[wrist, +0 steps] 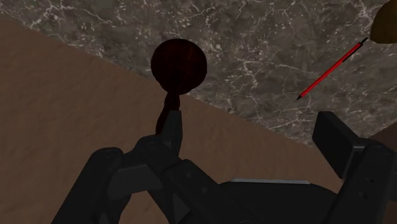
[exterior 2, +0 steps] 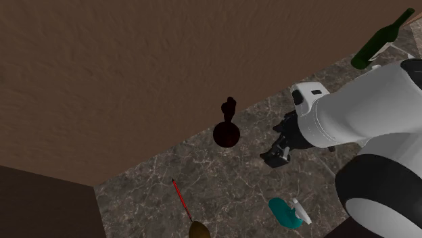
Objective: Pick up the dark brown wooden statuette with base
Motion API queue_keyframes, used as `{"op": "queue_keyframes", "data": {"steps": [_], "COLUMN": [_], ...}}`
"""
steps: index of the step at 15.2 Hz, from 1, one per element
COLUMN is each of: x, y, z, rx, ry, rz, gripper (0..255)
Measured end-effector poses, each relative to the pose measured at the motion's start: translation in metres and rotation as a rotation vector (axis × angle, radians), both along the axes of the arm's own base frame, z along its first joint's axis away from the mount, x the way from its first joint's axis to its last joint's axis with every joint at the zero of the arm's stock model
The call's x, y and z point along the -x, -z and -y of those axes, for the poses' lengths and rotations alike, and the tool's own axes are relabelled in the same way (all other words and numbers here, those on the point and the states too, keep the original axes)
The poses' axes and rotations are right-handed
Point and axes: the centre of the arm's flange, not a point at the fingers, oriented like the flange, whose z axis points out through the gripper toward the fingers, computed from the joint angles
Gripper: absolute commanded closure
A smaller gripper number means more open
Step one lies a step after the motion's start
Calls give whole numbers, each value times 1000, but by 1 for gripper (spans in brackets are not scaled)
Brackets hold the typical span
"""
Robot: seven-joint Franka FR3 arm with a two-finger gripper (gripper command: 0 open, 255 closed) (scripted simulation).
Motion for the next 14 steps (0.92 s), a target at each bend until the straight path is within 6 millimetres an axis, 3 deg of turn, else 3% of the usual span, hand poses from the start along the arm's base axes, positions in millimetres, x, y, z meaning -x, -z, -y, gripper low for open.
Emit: {"op": "queue_keyframes", "data": {"steps": [14], "x": [-145], "y": [66], "z": [87], "rx": [-57], "ry": [-238], "rz": [164], "gripper": [0]}}
